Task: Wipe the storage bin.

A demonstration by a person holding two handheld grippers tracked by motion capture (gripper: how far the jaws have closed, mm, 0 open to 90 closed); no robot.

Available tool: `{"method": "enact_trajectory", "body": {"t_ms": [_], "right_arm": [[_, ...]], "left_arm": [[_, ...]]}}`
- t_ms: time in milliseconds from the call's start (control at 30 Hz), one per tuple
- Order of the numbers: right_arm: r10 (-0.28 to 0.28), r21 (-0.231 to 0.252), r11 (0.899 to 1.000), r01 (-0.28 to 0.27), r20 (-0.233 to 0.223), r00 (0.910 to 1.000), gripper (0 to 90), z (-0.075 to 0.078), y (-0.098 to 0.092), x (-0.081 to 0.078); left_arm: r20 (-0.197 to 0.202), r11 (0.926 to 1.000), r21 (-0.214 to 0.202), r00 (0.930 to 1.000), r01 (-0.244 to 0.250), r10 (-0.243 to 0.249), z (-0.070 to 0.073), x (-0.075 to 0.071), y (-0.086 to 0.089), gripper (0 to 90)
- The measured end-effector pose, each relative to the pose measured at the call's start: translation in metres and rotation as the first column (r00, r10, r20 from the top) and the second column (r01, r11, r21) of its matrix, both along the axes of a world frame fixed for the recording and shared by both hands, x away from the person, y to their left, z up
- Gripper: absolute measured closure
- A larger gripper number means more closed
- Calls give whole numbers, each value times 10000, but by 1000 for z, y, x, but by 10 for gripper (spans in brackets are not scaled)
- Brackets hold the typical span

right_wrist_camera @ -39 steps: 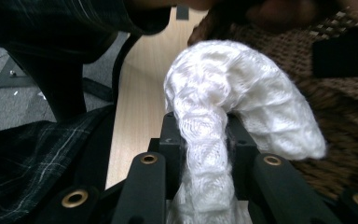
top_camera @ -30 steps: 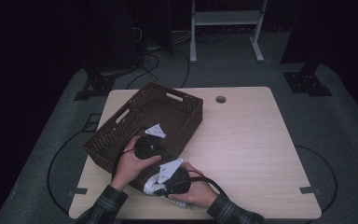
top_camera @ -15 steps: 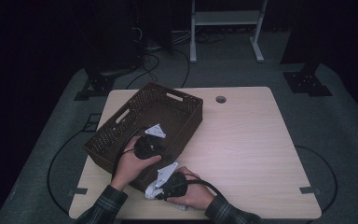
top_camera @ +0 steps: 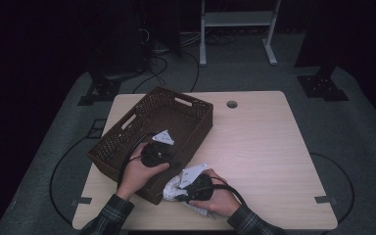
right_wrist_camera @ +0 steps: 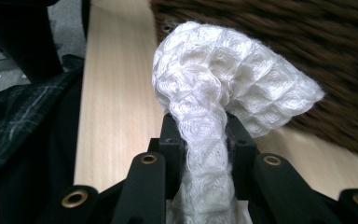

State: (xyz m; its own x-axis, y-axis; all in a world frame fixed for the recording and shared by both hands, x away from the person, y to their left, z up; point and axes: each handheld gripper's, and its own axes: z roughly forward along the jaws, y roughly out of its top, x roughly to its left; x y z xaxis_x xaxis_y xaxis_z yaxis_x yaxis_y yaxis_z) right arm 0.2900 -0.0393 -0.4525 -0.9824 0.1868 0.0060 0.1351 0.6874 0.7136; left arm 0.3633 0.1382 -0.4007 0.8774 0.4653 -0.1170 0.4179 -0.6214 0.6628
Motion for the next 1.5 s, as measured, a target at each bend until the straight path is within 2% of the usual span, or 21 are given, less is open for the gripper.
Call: {"method": "enact_trajectory", "body": {"t_ms": [200,333,467,600,800,1000,1033,1067,1100,1233,1333,1367,1400,1467,1500], "right_arm": [[-776,17,9970,776,0,9970,727,2,-29,3],[-1309,118,9913,1309,-24,9914,727,3,-48,6],[-2069,138,9783,2069,22,9784,727,5,-72,11],[-2578,228,9660,2577,35,9662,726,6,-89,15],[-3455,245,9383,3450,194,9382,726,5,-120,23],[-4419,198,8971,4415,284,8966,725,2,-153,27],[-4624,220,8866,4620,258,8863,725,1,-159,27],[-4724,234,8813,4719,217,8811,725,1,-163,27],[-4903,235,8715,4899,191,8713,725,1,-169,26],[-5267,285,8499,5261,216,8498,724,0,-183,25],[-5459,352,8377,5450,221,8376,724,0,-190,25],[-5441,362,8388,5432,256,8386,724,0,-191,26],[-5504,418,8345,5494,184,8347,724,0,-191,26],[-5515,407,8338,5505,173,8340,724,0,-191,26],[-5471,352,8369,5463,209,8368,723,0,-191,26]], "left_arm": [[22,9998,135,9999,156,-156,1,1,1,664],[-53,10000,-3,10000,6,-6,0,0,0,664],[-49,10000,42,10000,14,-14,0,0,0,664],[-39,10000,12,10000,4,-4,0,0,0,664],[-17,10000,52,10000,37,-37,0,0,1,664],[-43,10000,47,10000,36,-36,0,1,1,663],[-40,10000,23,10000,25,-25,0,1,1,663],[-18,10000,27,10000,29,-29,0,1,1,662],[-30,10000,51,10000,33,-33,0,1,1,662],[-104,9999,-96,9999,-34,33,0,1,1,652],[-220,9999,-101,9998,30,-32,2,3,2,627],[-231,9999,-166,9997,6,-9,2,3,2,619],[-288,9998,-217,9996,-19,13,2,3,2,612],[-280,9999,-87,9995,111,-113,4,3,3,595],[-250,9998,18,9995,190,-189,5,3,4,583]]}}
